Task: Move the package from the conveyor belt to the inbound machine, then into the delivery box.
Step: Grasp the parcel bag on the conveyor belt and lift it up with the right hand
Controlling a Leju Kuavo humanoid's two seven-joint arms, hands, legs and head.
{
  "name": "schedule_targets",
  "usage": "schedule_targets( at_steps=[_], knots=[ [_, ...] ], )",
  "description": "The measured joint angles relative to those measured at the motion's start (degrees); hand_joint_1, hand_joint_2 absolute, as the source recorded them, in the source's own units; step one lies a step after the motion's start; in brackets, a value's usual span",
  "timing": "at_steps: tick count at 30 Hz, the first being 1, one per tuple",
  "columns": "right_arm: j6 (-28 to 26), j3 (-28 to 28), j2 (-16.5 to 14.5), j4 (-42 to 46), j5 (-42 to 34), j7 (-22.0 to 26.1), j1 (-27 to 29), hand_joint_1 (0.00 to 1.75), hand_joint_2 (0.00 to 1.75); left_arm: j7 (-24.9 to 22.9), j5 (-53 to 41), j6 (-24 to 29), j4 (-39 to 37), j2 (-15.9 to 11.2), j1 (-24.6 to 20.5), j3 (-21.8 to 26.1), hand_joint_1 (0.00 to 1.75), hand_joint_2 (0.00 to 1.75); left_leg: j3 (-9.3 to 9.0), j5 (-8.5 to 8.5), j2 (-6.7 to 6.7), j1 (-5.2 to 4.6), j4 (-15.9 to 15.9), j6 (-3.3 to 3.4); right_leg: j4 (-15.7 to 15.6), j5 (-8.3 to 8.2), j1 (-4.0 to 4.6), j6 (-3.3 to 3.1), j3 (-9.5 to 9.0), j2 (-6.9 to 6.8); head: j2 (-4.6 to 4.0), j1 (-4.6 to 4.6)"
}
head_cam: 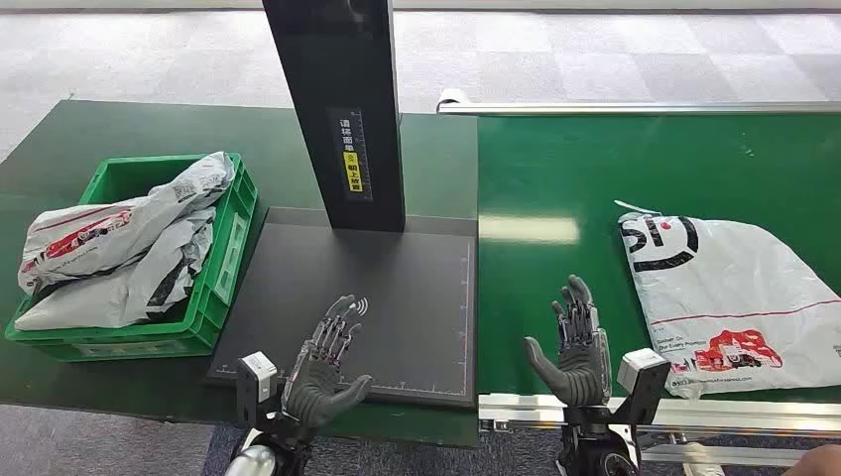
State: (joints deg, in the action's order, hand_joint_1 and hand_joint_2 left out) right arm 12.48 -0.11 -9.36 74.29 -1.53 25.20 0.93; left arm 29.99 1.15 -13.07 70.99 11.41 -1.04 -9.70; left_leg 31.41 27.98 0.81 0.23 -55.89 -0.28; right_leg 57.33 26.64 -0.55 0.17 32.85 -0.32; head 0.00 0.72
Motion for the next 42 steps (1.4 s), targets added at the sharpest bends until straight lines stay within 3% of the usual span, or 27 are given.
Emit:
schedule_targets(
  at_steps=[42],
  knots=[
    [0.9,-0.9,0.0,1.5,-0.8,-0.3,0.0,0.0,1.75,0.7,-0.4,0.7,-0.4,0.0,-1.0,-0.1,0.0,1.75,-0.02,-0.01,0.01,0.0,0.0,0.0,0.0,0.0,0.0,0.0,-0.01,0.0,0.0,0.0]
  ],
)
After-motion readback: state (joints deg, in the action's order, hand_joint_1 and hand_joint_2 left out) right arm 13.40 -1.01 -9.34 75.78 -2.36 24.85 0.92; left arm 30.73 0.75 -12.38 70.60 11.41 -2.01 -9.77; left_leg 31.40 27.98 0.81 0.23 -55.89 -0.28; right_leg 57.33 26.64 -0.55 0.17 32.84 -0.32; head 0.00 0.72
